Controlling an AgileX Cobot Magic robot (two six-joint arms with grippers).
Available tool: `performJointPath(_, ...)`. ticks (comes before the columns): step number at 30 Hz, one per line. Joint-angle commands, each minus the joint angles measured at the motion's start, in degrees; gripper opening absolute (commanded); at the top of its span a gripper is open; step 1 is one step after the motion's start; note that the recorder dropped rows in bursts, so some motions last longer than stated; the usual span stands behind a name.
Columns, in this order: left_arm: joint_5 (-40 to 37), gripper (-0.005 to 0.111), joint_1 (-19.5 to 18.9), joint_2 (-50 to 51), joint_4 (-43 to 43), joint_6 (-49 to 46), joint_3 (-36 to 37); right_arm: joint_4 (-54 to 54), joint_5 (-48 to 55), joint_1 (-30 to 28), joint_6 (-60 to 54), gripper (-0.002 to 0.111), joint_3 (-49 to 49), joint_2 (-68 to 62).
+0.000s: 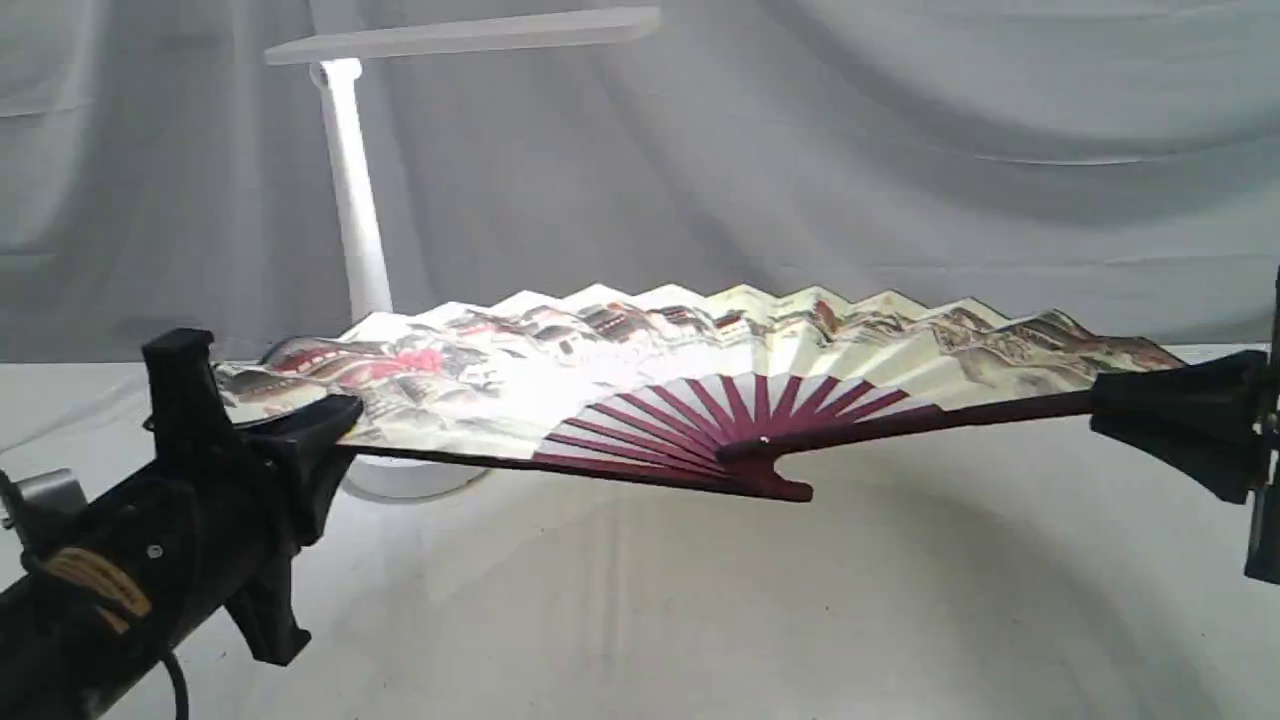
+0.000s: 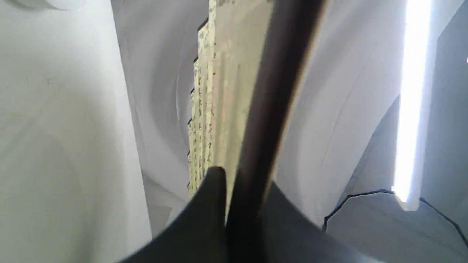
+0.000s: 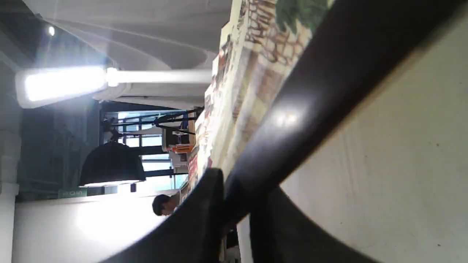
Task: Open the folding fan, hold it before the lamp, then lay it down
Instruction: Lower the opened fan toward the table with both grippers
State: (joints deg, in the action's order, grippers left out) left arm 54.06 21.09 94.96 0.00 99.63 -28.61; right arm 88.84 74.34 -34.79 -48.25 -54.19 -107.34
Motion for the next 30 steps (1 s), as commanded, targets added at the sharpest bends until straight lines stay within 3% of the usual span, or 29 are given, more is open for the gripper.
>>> performJointPath(1,3.5,0.000,1.0,1.4,-5.6,1.8,0.0,-2.4,-5.1,-2.7,-4.5,0.000,2.7,-0.2)
performJointPath(9,9.2,0.000,1.2,8.3,-4.1,1.8,-0.2,-3.2,-8.8,-6.5,-6.9,0.000,6.3,-0.2)
performJointPath(22,11.8,0.000,1.2,19.2,-1.9,1.8,-6.0,-4.1,-20.9,-6.7,-7.0,0.000,6.4,-0.2)
performJointPath(30,11.7,0.000,1.2,23.0,-1.9,1.8,-9.4,-0.6,-22.3,-6.7,-9.8,0.000,6.4,-0.2)
